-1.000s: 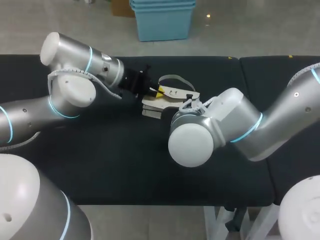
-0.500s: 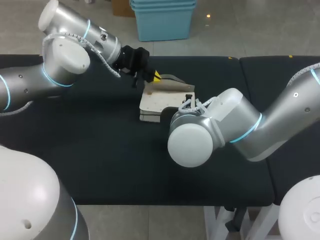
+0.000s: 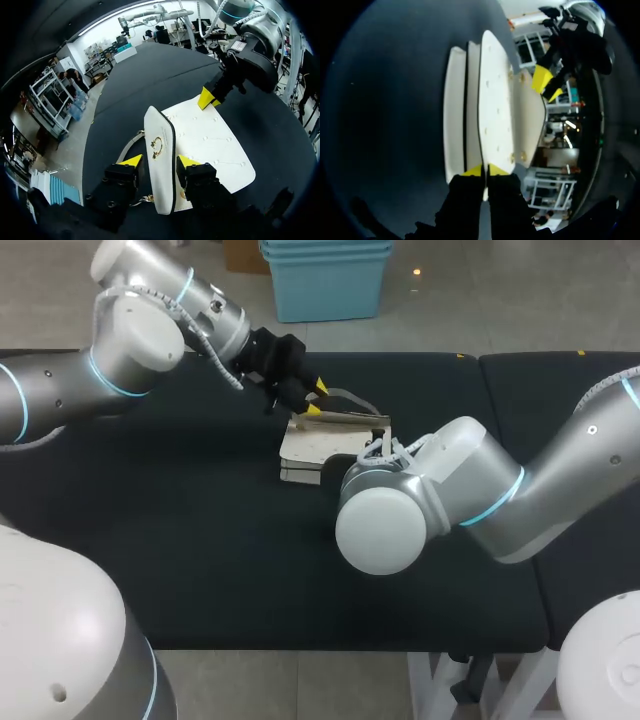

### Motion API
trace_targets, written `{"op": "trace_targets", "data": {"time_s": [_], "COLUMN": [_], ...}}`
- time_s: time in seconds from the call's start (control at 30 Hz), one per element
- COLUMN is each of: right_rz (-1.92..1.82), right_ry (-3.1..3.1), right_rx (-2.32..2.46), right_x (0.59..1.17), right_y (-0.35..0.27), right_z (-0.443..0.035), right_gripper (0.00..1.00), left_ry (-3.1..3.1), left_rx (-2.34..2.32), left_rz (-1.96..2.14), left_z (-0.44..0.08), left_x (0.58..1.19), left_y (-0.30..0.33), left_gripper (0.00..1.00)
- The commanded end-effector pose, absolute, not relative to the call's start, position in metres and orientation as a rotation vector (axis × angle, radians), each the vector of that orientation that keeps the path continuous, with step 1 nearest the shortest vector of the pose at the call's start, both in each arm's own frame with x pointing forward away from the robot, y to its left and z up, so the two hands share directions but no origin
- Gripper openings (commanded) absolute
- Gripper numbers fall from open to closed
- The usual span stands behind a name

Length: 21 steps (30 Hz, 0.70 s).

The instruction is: Pick up the bag, open it, inspect its contents, close it, and place it on the opposite side

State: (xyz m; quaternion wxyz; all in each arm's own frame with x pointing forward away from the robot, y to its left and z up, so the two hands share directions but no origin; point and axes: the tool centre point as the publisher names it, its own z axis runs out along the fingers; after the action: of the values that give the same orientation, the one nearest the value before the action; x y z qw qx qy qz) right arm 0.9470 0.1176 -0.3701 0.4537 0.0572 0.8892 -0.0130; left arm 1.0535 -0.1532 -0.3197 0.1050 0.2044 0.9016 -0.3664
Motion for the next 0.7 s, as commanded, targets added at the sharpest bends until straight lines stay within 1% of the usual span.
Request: {"op": "trace_targets", "data": {"time_s": [0.03, 0.17, 0.4, 0.7], "right_rz": [-0.029, -0.029, -0.029, -0.029], "right_ry": [2.19, 2.19, 2.19, 2.19], "right_rx": [0.139, 0.139, 0.139, 0.139], "right_x": [0.946, 0.946, 0.946, 0.946], "right_y": [0.117, 0.117, 0.117, 0.117], "right_z": [-0.372, -0.372, -0.372, -0.372], "right_gripper": [0.0, 0.0, 0.0, 0.0], "left_ry": [2.527, 2.503, 2.537, 2.558], "left_rx": [0.528, 0.537, 0.479, 0.464], "left_rz": [-1.037, -1.002, -1.065, -1.095], "left_z": [-0.32, -0.326, -0.342, -0.357], "left_x": [1.033, 1.032, 1.054, 1.074], "left_y": [-0.149, -0.153, -0.158, -0.164], "left_gripper": [0.59, 0.59, 0.52, 0.49]}}
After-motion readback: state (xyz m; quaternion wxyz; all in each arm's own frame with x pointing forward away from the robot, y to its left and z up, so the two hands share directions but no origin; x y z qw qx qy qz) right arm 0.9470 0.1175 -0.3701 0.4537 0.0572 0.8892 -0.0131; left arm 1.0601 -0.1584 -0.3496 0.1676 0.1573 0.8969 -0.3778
